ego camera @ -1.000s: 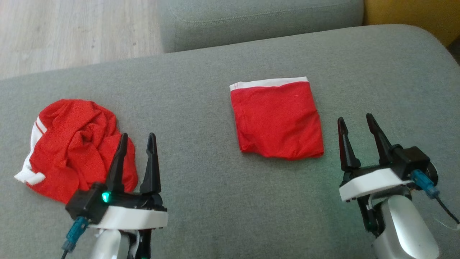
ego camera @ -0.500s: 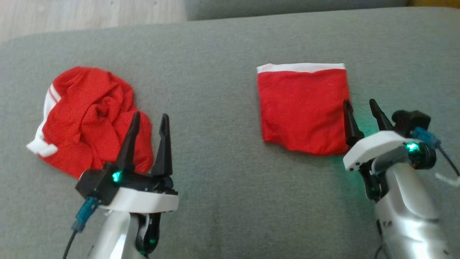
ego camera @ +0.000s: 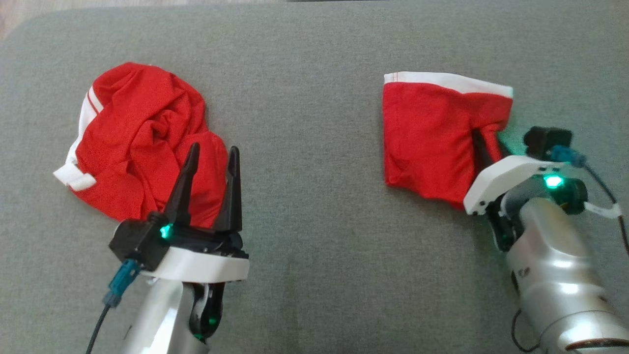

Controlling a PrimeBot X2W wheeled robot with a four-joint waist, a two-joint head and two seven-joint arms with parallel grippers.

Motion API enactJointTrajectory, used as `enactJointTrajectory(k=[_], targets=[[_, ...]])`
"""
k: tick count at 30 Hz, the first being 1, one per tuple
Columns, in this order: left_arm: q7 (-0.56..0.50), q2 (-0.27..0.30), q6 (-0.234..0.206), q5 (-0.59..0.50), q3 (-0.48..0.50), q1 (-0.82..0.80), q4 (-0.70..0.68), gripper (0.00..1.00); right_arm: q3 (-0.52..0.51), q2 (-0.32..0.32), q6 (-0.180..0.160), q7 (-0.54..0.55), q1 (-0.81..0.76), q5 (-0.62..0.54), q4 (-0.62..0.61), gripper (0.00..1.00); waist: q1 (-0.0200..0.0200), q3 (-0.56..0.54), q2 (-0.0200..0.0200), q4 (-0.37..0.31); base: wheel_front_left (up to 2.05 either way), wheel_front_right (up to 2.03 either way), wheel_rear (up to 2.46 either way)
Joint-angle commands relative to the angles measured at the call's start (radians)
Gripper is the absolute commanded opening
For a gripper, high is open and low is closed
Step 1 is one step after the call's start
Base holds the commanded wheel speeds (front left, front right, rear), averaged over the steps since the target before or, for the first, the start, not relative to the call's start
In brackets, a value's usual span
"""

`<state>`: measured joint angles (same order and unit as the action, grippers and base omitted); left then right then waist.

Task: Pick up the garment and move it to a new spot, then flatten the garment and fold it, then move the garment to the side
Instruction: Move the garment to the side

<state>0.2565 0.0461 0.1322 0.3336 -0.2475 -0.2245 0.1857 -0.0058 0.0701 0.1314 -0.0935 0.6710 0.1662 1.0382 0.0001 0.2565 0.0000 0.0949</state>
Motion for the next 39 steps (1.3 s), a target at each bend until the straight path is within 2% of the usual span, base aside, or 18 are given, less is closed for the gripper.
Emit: enactJointTrajectory(k=[1,8,13,19,25,31,39], targets=[[0.005,0.004,-0.002,-0.007,0.038,-0.033,-0.027,1.00,0.037,-0.020,-0.001,-0.039,0.013,-0.042,0.010,0.00,-0.0001,-0.011,0.0000,-0.009,0.00,0.00,0.00],[0.005,0.004,-0.002,-0.009,0.064,-0.015,-0.031,1.00,0.105,0.021,-0.001,-0.122,0.056,-0.227,-0.003,0.00,-0.0001,-0.057,0.0000,-0.055,0.00,0.00,0.00],[0.005,0.004,-0.002,-0.007,0.071,-0.007,-0.037,1.00,0.164,0.067,-0.001,-0.104,0.077,-0.243,-0.005,0.00,-0.0001,-0.068,0.0000,-0.075,0.00,0.00,0.00],[0.005,0.004,-0.002,-0.007,0.077,-0.002,-0.046,1.00,0.293,0.178,-0.001,-0.039,0.100,-0.212,0.017,0.00,-0.0001,-0.069,0.0000,-0.093,0.00,0.00,0.00],[0.005,0.004,-0.002,-0.013,0.070,-0.017,-0.058,1.00,0.388,0.332,-0.001,0.015,0.141,-0.160,0.044,0.00,-0.0001,-0.035,0.0000,-0.095,0.00,0.00,0.00],[0.005,0.004,-0.002,-0.017,0.058,-0.042,-0.062,1.00,0.391,0.464,-0.001,0.060,0.202,-0.153,0.083,0.00,-0.0001,0.015,0.0000,-0.083,0.00,0.00,0.00],[0.005,0.004,-0.002,-0.023,0.046,-0.068,-0.060,1.00,0.308,0.546,-0.001,0.083,0.247,-0.193,0.138,0.00,-0.0001,0.067,0.0000,-0.068,0.00,0.00,0.00]])
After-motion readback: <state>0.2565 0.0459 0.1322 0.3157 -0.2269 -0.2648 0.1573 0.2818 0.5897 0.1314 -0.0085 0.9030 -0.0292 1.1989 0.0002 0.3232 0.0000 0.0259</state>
